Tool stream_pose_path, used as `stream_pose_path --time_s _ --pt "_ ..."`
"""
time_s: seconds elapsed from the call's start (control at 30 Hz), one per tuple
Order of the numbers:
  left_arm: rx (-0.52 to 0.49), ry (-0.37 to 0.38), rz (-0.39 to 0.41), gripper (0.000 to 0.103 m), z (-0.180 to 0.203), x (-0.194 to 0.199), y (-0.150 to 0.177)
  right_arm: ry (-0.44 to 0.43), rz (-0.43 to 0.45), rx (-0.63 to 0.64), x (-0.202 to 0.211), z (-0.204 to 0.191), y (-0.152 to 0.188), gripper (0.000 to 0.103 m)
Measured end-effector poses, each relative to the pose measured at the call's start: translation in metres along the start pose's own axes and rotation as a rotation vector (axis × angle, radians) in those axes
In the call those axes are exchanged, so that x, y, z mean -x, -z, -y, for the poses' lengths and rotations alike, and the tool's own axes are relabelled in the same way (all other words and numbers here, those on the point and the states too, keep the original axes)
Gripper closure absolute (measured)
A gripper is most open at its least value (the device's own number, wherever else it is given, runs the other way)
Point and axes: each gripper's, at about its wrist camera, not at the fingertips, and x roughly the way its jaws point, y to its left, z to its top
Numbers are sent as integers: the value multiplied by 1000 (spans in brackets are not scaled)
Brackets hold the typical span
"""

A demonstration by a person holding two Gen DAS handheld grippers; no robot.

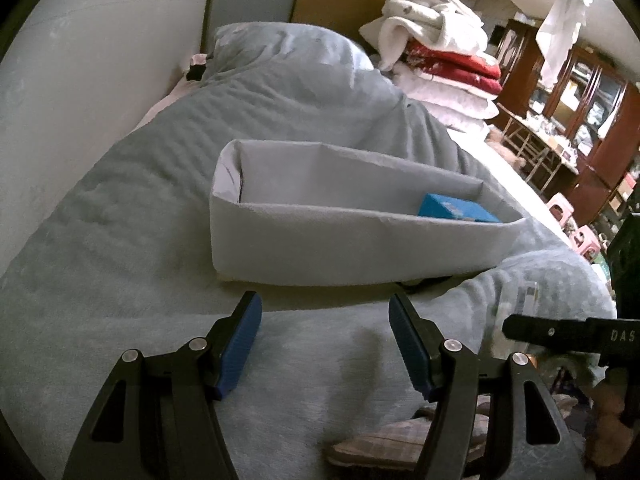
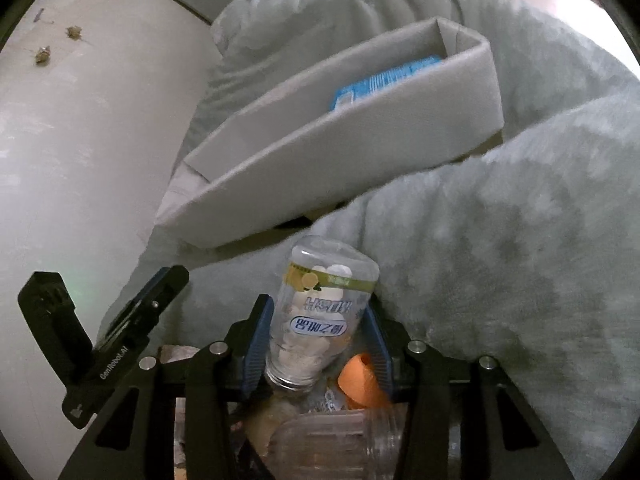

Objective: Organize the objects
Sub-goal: 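Lower the bottle into the white basket and open the right gripper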

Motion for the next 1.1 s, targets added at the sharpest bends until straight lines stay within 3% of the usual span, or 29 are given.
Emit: stream_pose_path --time_s 0.1,0.3,0.53,0.67,0.73,0.8,0.93,1.0,1.1 --pt "12 24 17 38 -1 6 -3 -4 67 19 20 -4 -2 60" --pt "52 166 62 39 -2 18 -24 2 166 97 53 -23 -21 60" --pt "36 111 104 39 -2 3 -85 105 283 178 60 -52 -75 60" --pt "39 90 50 40 -2 -31 -111 200 296 253 37 -72 -106 60" --pt "35 72 -2 47 -1 -52 -115 263 295 289 19 -79 -115 60" --pt "23 68 -51 54 2 -65 -111 331 275 330 -5 -84 -122 60" --pt "-7 107 -138 55 8 -79 -89 385 145 382 -55 -77 -129 60" --pt "-31 77 -168 55 9 -81 -73 441 50 414 -80 -72 -124 60" --pt "-39 45 -231 55 7 -87 -52 446 -58 393 -97 -61 -117 60"
